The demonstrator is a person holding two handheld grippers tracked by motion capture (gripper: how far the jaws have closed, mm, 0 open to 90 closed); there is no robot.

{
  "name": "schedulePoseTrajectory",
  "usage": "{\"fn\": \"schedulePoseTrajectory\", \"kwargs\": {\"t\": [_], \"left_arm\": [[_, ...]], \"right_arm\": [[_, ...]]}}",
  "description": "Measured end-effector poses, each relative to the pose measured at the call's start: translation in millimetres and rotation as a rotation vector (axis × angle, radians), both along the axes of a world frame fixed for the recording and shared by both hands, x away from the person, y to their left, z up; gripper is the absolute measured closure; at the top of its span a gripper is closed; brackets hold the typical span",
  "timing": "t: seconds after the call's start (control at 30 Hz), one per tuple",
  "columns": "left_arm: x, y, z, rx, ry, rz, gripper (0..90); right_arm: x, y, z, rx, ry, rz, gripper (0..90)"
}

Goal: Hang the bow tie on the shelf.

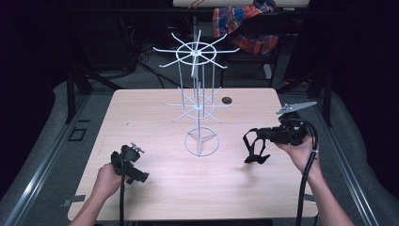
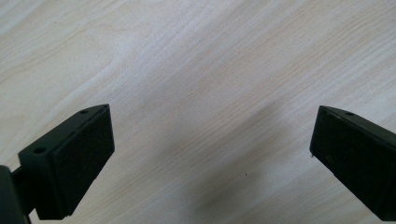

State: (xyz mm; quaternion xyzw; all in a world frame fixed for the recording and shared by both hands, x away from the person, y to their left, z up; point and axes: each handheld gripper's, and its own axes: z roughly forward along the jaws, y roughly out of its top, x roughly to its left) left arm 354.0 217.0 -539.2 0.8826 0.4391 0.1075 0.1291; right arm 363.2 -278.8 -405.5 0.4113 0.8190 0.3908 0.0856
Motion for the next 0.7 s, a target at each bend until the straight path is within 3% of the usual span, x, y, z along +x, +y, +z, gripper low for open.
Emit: {"fn": "schedulePoseTrajectory", "kwargs": {"t": [0.33,0.7], "left_arm": [[-1.0,0.2,1.2,0.001,-0.002,-0.002,0.0],[-0.8,-0.6,0.4,0.004,-0.003,-0.005,0.0]], "right_arm": [[8.6,7.3,4.8,0.019,-0.012,0.001,75.8],[16.0,19.1,9.5,0.001,-0.021,0.015,75.8]]}}
